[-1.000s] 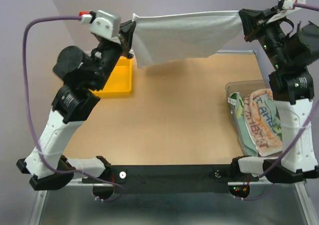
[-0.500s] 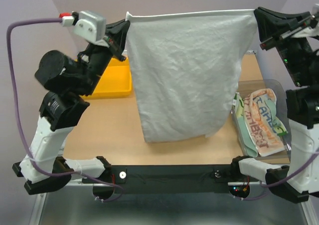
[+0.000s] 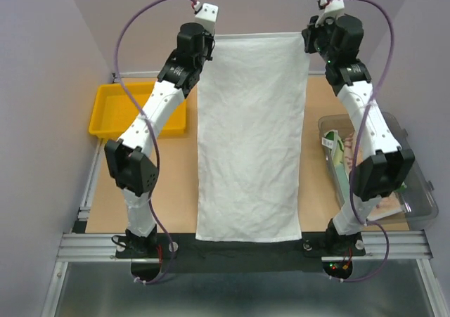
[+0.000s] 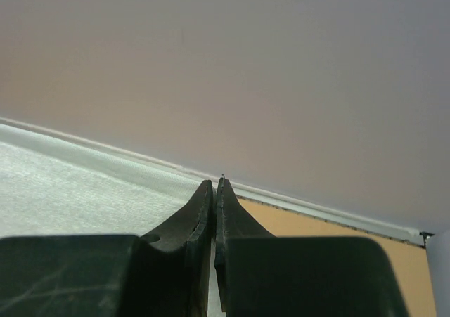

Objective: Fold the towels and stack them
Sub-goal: Flatten out the crumpled towel, then fold the towel

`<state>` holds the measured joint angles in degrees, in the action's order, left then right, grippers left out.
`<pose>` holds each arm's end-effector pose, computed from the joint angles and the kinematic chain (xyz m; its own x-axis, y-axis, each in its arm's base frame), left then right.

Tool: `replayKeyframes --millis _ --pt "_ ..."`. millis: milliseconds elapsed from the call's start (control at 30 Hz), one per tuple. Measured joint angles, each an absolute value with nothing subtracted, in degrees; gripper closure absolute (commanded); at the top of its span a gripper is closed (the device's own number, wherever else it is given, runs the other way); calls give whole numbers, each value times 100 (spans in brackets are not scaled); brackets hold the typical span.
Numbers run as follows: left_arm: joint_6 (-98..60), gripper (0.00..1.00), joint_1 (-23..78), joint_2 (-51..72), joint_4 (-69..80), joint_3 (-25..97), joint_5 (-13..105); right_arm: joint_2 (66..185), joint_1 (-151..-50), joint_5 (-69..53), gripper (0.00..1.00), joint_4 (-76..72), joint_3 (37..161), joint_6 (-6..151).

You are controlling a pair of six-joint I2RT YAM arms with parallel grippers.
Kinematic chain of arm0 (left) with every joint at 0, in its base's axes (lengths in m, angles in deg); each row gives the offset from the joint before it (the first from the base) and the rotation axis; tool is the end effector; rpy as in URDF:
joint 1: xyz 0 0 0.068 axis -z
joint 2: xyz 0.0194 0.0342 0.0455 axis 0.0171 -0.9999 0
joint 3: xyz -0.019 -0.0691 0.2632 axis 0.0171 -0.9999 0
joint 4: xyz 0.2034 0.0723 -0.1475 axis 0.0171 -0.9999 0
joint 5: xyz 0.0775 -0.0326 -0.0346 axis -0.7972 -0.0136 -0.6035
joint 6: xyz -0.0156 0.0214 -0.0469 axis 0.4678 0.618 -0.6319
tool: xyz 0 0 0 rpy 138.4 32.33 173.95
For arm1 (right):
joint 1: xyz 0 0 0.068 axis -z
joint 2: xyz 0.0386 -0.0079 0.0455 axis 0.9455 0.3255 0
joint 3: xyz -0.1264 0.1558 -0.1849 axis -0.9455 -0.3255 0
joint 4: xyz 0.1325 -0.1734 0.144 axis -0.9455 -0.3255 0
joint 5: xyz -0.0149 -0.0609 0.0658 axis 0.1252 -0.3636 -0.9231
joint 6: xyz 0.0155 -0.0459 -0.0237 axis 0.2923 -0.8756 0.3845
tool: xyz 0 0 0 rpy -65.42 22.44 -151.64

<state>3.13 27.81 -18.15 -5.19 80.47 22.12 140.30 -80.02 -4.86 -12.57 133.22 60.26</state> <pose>0.3759 -0.1795 0.4906 0.1014 0.1480 -0.9838 0.1821 0.9694 0.1646 0.3744 0.0622 0.4991 0.0730 -0.0856 -0.9937 -0.2254 0.9691 -0.1000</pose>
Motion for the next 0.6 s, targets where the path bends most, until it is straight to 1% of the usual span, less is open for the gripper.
replayKeyframes --millis 200,267,467,600 --pt "169 100 2403 -3306 -348 8342 2420 15333 -7997 -294 99 -562 13305 5994" --pt "73 100 2293 -3625 -248 8451 2531 15709 -7997 -296 99 -254 13305 5989" --pt "-294 100 1939 -4016 86 8523 3038 16581 -8004 -383 99 277 13307 5980" --pt "-447 100 1813 -4016 353 8471 3368 16817 -8008 -482 99 421 13137 6013"
